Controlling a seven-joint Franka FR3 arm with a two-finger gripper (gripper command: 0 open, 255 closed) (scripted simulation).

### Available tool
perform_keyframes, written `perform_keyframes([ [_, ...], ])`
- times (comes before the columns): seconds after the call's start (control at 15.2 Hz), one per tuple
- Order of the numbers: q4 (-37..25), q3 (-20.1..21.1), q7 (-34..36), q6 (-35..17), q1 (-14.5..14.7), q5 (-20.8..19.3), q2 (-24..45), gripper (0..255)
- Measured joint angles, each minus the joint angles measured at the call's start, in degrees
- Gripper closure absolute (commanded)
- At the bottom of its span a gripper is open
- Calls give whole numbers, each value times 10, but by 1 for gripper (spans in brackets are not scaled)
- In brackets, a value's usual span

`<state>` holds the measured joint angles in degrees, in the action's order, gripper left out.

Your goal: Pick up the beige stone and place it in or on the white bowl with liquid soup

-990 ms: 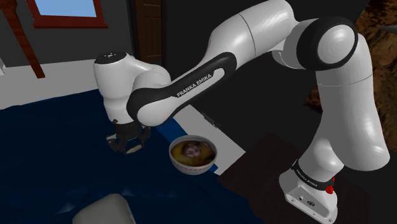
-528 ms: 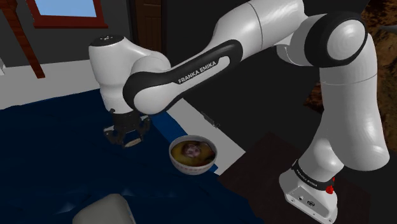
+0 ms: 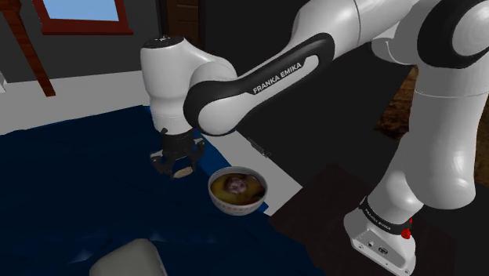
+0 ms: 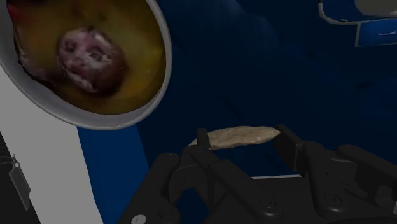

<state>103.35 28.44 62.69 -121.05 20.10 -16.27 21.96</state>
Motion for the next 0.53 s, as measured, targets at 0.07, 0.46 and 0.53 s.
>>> perform_keyframes([
  [0.07, 34, 5, -4, -11, -9, 10, -26, 255],
  [0.46, 205, 18, -54, -70, -53, 78, -160, 255],
  [0.53, 232, 20, -64, -76, -57, 93, -186, 255],
])
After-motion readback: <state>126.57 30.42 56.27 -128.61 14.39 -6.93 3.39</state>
